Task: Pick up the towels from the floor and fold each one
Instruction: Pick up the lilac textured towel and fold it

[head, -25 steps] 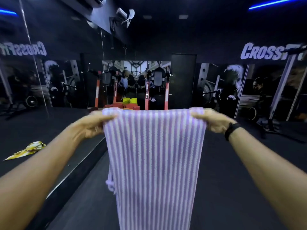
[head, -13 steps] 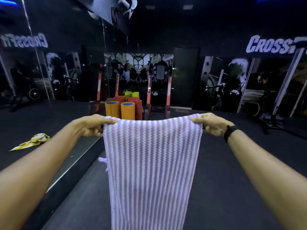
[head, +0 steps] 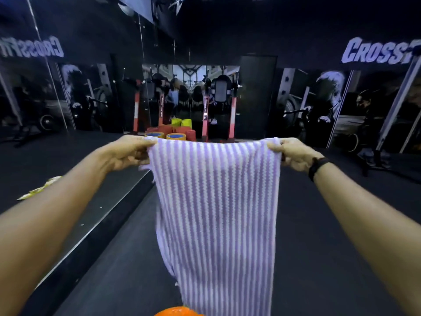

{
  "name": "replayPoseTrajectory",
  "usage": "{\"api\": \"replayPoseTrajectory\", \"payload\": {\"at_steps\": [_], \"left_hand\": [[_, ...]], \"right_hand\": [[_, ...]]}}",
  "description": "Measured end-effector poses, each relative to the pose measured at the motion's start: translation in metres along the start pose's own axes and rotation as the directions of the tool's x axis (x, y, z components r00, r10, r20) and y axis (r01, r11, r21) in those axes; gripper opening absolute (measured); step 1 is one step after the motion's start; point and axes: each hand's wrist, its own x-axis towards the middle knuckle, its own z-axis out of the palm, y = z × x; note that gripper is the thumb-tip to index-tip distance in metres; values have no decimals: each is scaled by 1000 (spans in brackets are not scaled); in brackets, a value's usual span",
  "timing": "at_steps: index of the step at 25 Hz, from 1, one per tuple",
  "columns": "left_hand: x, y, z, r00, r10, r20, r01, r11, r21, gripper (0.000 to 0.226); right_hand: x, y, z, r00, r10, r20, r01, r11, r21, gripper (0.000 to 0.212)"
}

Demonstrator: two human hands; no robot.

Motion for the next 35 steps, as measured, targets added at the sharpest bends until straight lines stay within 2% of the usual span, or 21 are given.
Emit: {"api": "replayPoseTrajectory", "payload": {"at_steps": [3, 6, 8, 11, 13, 14, 16, 17, 19, 20, 22, 24, 29, 32, 33, 35], "left_hand": [[-1, 4, 10, 999, -21, -38, 18, 997, -81, 8], [-2, 11, 20, 999, -40, -34, 39, 999, -32, 6], [-7, 20, 21, 1000, 11, 14, -11, 1000, -28, 5], [-12, 27, 16, 963, 141, 229, -161, 984, 72, 43], [-12, 25, 20, 944, 180, 277, -222, 967, 129, 59], [-9, 22, 22, 952, 188, 240, -222, 967, 122, 59], [-1, 17, 26, 973, 200, 112, -212, 972, 106, 44], [3, 14, 27, 977, 206, 53, -210, 974, 82, 32], [5, 13, 28, 976, 219, -17, -220, 972, -88, 18], [4, 13, 28, 973, 228, -24, -229, 960, -159, 23], [6, 14, 27, 968, 251, -9, -248, 950, -190, 44], [7, 14, 27, 963, 261, -65, -269, 947, -174, 50], [7, 19, 29, 945, 242, -221, -280, 947, -159, 15], [8, 14, 28, 934, 229, -274, -278, 948, -155, 17], [9, 12, 26, 929, 226, -291, -282, 945, -164, 18], [9, 8, 26, 913, 226, -339, -300, 936, -183, 18]], "right_hand": [[3, -5, -3, 994, 25, -103, -18, 998, 67, 19], [6, -3, -6, 990, 70, -125, -65, 997, 39, 22], [8, -6, -8, 985, 85, -148, -76, 995, 67, 27], [12, -18, -14, 984, 48, -174, -8, 974, 226, 26], [3, -32, -14, 998, -50, -33, 58, 947, 317, 20], [-2, -33, -11, 995, -69, 67, 48, 962, 267, 27], [-9, -19, -1, 988, 3, 157, -7, 1000, 23, 43], [-10, -11, 5, 990, 12, 143, -11, 1000, -11, 34], [-4, -9, 10, 999, -42, -8, 42, 994, 101, 4], [0, -13, 6, 994, -56, -96, 71, 986, 153, 6], [5, -26, -2, 984, -66, -164, 97, 977, 188, 7], [5, -35, -7, 987, -70, -148, 95, 980, 173, 6], [2, -42, -7, 996, -76, -50, 84, 981, 176, 3], [-3, -41, -13, 992, -77, 95, 72, 996, 62, 21], [-3, -40, -15, 993, -79, 91, 78, 997, 13, 22], [-2, -39, -15, 993, -115, -4, 115, 993, -17, 18]]}}
